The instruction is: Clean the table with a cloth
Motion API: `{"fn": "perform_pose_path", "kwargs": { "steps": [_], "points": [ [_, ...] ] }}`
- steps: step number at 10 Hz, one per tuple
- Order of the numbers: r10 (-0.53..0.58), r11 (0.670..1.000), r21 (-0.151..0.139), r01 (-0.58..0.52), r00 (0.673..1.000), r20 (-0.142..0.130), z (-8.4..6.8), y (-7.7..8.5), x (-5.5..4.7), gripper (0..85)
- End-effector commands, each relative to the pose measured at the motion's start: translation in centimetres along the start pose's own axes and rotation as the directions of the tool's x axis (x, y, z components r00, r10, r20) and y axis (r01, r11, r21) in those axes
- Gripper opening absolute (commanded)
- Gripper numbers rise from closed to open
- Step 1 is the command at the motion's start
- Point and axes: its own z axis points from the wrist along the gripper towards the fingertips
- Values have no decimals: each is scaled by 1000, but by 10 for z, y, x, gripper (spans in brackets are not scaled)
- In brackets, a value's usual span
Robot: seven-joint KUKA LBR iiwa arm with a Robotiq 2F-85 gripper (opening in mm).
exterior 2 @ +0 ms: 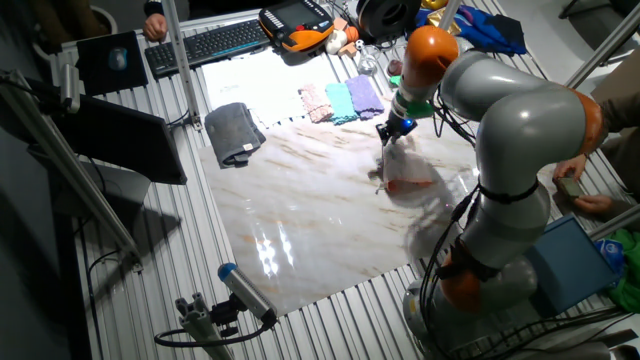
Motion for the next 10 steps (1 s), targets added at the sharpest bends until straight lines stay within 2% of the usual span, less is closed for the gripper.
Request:
{"fn": "perform_pose_path", "kwargs": {
  "steps": [1,4,5,6,7,8,9,10],
  "points": [
    [9,1000,-17,-9,1000,-9,-13,69,6,0],
    [52,999,7,-52,999,-16,-26,118,13,0],
    [64,998,27,-64,998,-15,-27,140,20,0],
    [62,997,53,-62,998,-3,-25,157,28,0],
    [52,997,59,-52,999,0,-24,170,35,0],
    [33,999,41,-34,999,14,-23,178,41,0],
    [22,999,41,-23,999,23,-21,187,46,0],
    [4,998,58,-6,999,33,-21,190,48,0]
  ]
}}
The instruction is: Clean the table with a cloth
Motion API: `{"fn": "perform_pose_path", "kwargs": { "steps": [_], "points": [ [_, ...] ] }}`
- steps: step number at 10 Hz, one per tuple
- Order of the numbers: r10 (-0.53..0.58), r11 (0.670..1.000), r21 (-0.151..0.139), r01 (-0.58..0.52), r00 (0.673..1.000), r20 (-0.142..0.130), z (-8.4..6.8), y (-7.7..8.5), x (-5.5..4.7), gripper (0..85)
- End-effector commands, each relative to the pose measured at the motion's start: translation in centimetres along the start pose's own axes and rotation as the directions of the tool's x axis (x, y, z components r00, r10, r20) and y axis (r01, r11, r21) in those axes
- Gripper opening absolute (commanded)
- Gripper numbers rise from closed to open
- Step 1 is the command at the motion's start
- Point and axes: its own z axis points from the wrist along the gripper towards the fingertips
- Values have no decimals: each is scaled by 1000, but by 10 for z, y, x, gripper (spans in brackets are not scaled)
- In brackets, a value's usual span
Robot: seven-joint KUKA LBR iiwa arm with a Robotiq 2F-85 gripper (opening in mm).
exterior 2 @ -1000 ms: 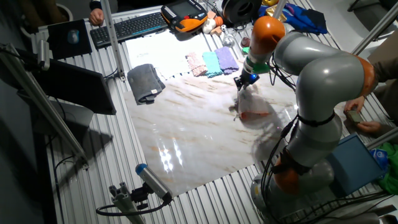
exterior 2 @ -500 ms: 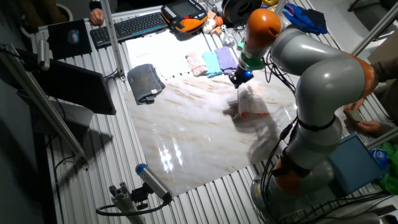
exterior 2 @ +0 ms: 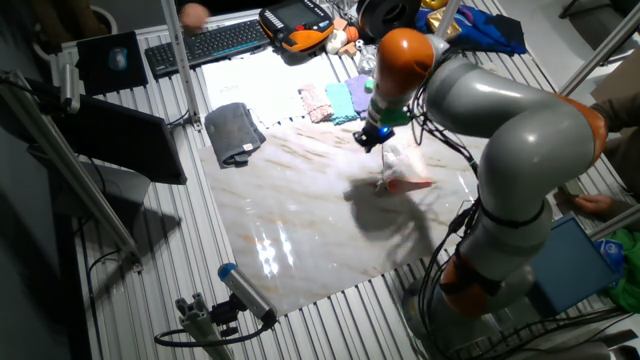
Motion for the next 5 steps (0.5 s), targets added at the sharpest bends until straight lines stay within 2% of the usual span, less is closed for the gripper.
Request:
{"fn": "perform_pose_path", "kwargs": {
  "steps": [1,5],
  "points": [
    [-11,1000,-5,11,1000,-1,3,81,4,0],
    [-59,998,-8,58,998,-21,4,82,4,0]
  ]
}}
